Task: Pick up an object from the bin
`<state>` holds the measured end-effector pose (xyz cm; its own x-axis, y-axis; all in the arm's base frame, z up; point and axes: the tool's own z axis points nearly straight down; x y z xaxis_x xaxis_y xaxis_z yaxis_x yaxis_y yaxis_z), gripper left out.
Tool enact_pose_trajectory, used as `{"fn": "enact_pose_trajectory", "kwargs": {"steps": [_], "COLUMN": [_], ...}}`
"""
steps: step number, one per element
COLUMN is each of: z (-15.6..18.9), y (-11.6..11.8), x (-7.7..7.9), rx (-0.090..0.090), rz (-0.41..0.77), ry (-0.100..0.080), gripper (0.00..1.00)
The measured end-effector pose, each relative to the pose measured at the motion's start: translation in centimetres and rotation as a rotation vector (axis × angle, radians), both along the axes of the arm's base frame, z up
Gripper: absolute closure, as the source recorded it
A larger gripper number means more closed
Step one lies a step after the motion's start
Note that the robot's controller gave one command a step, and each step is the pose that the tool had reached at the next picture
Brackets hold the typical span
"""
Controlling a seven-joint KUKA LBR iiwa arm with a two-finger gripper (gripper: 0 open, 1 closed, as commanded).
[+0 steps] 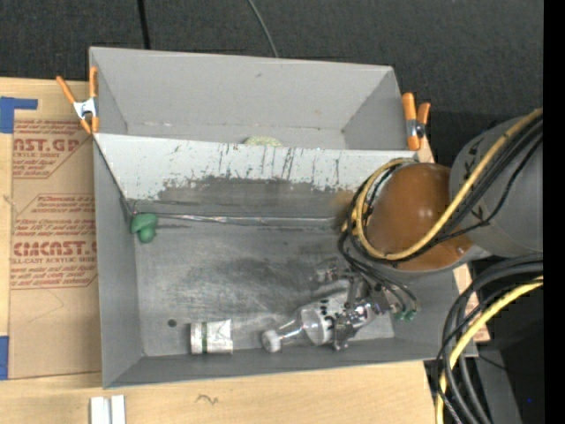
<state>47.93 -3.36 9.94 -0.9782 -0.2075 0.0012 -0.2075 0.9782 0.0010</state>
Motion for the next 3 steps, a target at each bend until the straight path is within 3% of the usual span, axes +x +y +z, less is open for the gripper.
{"fn": "enact_pose_trajectory", "kwargs": {"steps": [1, 2, 3], "z": [-2.7, -2.6, -2.6], "y": [0.2, -4.3, -4.3], "x": [0.5, 0.9, 0.9], "rx": [0.001, 0.003, 0.003], "rz": [0.003, -0.218, -0.218], "ry": [-0.014, -0.008, -0.008], "gripper": [0.00, 1.00, 1.00]}}
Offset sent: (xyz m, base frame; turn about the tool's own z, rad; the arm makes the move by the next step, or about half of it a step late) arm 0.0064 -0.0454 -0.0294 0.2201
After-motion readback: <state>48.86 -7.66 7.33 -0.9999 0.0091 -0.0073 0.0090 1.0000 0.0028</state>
